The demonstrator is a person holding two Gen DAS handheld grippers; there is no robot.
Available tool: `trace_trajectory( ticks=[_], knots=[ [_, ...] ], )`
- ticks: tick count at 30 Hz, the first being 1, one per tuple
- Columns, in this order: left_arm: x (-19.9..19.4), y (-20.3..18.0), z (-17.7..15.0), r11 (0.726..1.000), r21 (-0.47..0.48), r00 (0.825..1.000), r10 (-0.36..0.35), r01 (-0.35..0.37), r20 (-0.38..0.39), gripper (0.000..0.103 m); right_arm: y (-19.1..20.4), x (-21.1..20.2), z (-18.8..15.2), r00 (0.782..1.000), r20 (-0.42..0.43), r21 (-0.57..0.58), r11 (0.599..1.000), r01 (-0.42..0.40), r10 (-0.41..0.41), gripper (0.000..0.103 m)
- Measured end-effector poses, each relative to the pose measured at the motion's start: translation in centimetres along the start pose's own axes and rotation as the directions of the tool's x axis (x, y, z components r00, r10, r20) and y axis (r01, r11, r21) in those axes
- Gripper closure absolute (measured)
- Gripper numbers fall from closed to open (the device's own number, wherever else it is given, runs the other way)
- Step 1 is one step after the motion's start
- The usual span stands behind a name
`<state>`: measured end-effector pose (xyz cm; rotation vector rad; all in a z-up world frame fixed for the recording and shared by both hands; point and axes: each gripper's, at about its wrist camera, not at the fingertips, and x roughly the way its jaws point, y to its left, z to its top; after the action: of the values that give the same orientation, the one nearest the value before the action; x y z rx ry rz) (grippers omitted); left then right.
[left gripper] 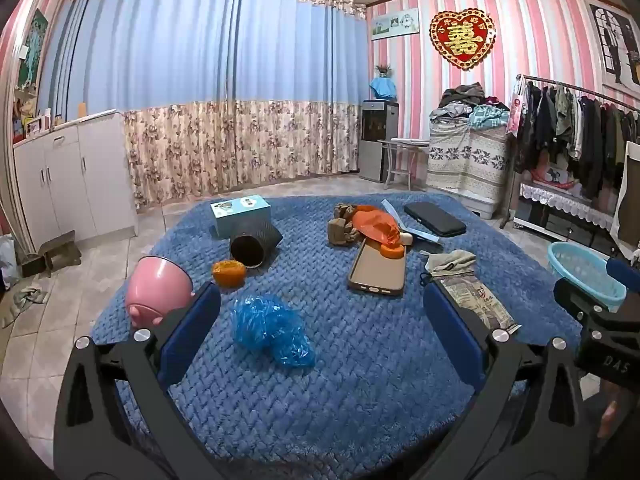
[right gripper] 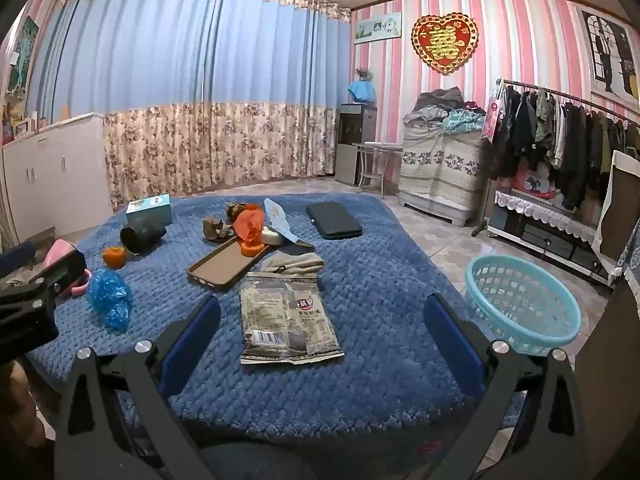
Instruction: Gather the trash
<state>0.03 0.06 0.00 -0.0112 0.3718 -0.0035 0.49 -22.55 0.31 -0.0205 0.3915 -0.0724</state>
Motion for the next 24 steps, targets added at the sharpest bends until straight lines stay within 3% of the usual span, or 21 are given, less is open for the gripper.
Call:
trace_trajectory(
  ticks=[24],
  knots=[
    [0.4, 0.6, 0.1, 1.000, 0.007, 1.000, 0.009, -0.009, 0.002, 0.005, 0.0, -0.7, 0.5, 1.000, 0.018, -0.012, 1.000, -0.007, 0.007, 0.004]
  ],
)
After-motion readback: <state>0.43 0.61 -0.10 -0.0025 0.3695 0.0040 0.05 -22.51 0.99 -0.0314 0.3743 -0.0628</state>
